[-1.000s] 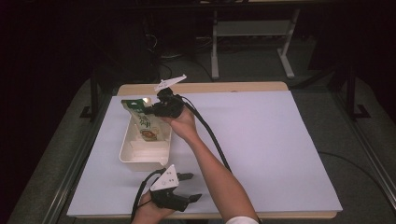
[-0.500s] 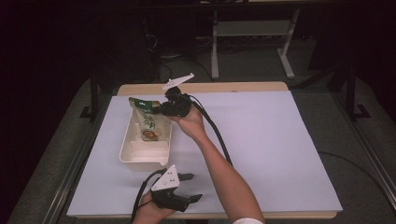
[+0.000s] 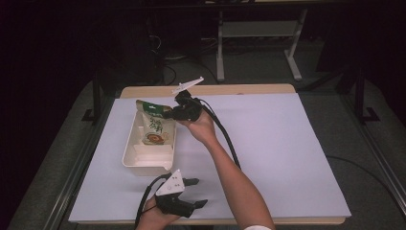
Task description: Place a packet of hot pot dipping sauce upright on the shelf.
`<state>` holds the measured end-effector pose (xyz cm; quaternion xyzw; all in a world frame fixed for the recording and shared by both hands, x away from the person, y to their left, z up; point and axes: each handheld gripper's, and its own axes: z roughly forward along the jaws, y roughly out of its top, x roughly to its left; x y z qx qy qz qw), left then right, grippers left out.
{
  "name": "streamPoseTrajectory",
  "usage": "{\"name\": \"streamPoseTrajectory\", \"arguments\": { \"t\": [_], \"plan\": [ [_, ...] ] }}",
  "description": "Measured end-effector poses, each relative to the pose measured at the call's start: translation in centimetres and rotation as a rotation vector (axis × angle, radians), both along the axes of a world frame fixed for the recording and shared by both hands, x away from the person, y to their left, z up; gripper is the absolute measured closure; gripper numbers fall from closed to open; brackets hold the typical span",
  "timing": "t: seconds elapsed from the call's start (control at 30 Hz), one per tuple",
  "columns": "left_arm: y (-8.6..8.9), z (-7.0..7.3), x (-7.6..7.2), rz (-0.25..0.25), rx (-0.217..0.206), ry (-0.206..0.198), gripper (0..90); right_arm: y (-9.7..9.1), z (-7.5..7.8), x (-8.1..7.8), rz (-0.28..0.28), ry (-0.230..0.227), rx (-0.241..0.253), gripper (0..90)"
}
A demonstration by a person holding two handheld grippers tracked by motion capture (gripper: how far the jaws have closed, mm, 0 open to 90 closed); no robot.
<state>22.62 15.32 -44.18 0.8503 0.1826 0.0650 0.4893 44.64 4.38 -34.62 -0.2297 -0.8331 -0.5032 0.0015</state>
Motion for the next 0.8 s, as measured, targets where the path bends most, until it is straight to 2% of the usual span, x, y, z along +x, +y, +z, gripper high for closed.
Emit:
{"name": "streamPoseTrajectory", "arguments": {
  "t": [0.5,0.8],
  "plan": [
    [0.04,-0.05,0.07,0.003,-0.003,0.005,27.7,-0.32,-0.24,0.23,-0.014,0.019,-0.037,80.2],
    [0.08,-0.03,0.13,0.008,-0.006,0.008,27.1,-0.84,-0.41,0.26,-0.029,0.019,-0.065,72.6]
  ]
}}
